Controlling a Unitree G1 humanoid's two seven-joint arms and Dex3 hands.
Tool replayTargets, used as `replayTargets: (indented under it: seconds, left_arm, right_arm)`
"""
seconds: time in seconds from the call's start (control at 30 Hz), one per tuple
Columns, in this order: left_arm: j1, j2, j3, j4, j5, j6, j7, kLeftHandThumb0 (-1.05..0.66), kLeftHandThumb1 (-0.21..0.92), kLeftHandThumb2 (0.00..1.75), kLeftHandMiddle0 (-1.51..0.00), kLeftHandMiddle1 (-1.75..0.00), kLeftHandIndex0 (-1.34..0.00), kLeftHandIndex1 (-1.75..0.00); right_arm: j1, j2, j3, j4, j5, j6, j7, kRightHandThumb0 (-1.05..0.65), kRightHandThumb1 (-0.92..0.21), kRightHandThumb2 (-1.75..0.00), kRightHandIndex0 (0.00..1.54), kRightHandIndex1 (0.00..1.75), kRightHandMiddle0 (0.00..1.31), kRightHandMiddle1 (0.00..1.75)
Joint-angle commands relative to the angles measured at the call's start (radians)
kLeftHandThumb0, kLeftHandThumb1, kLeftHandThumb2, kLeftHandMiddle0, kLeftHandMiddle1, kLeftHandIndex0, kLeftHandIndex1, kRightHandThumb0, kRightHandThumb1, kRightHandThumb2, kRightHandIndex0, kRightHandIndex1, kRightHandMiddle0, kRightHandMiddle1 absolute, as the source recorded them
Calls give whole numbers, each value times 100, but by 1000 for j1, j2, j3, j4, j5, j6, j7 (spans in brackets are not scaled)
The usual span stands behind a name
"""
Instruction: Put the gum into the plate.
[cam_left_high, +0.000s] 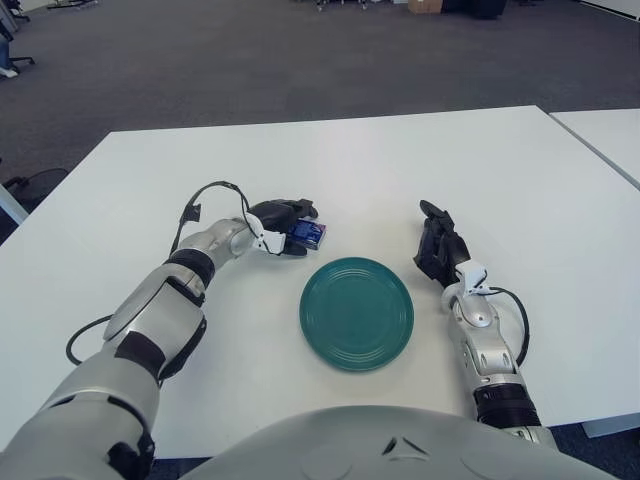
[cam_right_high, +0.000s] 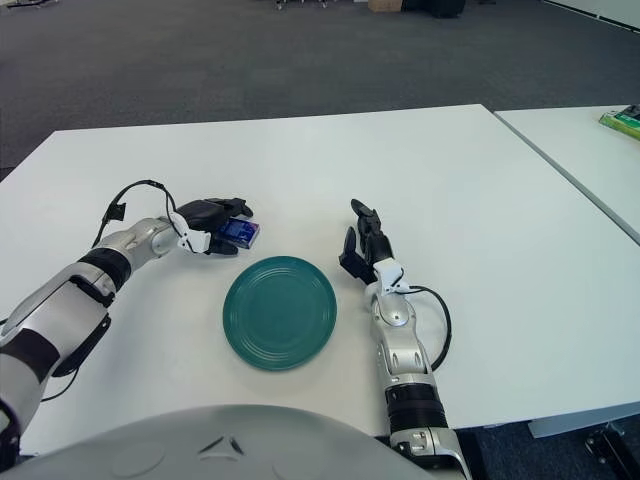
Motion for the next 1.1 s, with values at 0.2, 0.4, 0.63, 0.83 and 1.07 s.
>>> replayTargets:
  seconds: [0.2,0.4,0.63,0.83,1.07]
  left_arm:
    - [51,-52,-94,105,87,87,10,-80,86,48,-29,-120,-24,-138]
    - [84,-65,-84,92,68,113,155,-46,58,92,-64,-169,-44,-167]
    - [111,-68,-63,71,42,104,243,-43,48,110,-87,-174,-48,-174]
    - [119,-62,-39,58,26,86,293,-42,45,114,-98,-175,-50,-175]
    - [96,22,49,-22,-42,-5,298,-43,44,116,-102,-175,-51,-175]
  right_arm:
    - [58,13,-7,38,31,84,14,-63,-92,-99,12,0,0,44]
    - [63,14,-8,33,35,85,11,-63,-92,-99,13,0,0,44]
    - [64,14,-6,27,40,96,13,-62,-92,-99,13,0,0,43]
    - [65,16,-4,23,39,101,11,-62,-92,-99,13,0,0,42]
    - [56,25,-10,38,41,100,1,-61,-92,-99,12,0,0,44]
